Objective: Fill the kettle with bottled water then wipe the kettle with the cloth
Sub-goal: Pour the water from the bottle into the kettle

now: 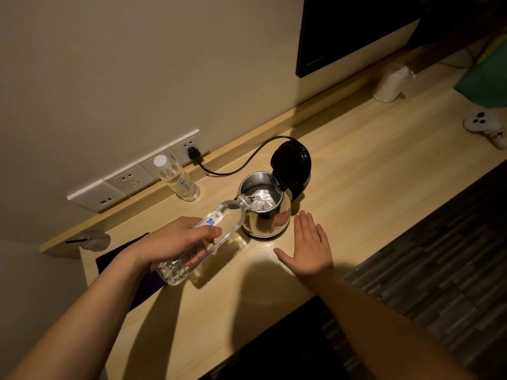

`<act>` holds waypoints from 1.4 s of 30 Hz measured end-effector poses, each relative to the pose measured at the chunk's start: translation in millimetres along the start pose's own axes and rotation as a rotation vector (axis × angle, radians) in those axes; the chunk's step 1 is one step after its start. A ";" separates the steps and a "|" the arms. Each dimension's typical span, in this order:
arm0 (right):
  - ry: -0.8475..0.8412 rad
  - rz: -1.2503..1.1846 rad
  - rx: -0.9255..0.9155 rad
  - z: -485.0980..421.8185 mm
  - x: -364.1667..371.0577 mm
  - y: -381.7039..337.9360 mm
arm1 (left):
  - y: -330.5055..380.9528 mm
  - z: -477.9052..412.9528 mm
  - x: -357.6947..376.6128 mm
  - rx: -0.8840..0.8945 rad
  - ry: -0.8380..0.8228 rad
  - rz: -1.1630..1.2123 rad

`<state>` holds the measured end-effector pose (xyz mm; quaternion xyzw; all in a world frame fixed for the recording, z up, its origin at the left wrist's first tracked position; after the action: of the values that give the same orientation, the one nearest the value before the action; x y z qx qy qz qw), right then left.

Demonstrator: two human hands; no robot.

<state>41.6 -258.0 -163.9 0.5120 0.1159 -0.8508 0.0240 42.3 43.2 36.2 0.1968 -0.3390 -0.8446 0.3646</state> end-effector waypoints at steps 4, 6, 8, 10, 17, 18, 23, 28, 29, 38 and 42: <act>-0.005 -0.001 0.002 -0.7 0.4 -0.3 | 1.1 0.3 -1.2 0.007 -0.013 -0.010; -0.005 0.003 0.002 -0.4 0.0 -0.4 | 1.8 0.2 -1.6 -0.001 -0.015 -0.007; -0.002 0.003 0.002 -0.2 0.0 -0.3 | 2.0 0.3 -1.9 -0.003 -0.016 -0.004; 0.008 -0.001 0.001 -0.1 -0.1 -0.3 | 2.1 0.5 -2.3 -0.001 -0.020 -0.007; -0.003 -0.002 0.000 0.1 0.0 -0.4 | 3.4 0.8 -3.9 -0.012 -0.038 -0.011; -0.001 -0.001 0.002 0.2 0.2 -0.5 | 3.3 0.9 -4.0 -0.016 -0.037 -0.005; 0.009 -0.001 0.002 -0.7 0.6 -0.8 | 5.9 2.1 -5.2 -0.036 -0.021 0.005; 0.017 0.005 0.004 -0.8 1.8 -0.2 | 8.9 3.2 -7.0 -0.028 -0.020 -0.005; 0.014 0.005 0.004 -0.9 1.6 -0.1 | 9.4 3.2 -7.5 -0.030 -0.022 -0.008; -0.007 0.015 -0.003 -0.3 -0.6 -0.5 | 12.8 4.0 -9.5 -0.044 -0.026 -0.028; 0.001 0.002 0.000 -1.4 0.3 -0.2 | 13.6 4.8 -9.3 -0.046 -0.043 -0.026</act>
<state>42.6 -257.5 -164.7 0.5127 0.1155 -0.8504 0.0248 52.2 45.4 50.0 0.1747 -0.3248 -0.8608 0.3508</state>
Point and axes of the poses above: each hand's wrist, its own z-axis away from the middle knuckle, its own x-axis out of the palm, y = z × x, the point moved 2 cm from there along -z, towards the middle knuckle, and after that the axes turned 14 degrees about -y, right-handed, at the moved point
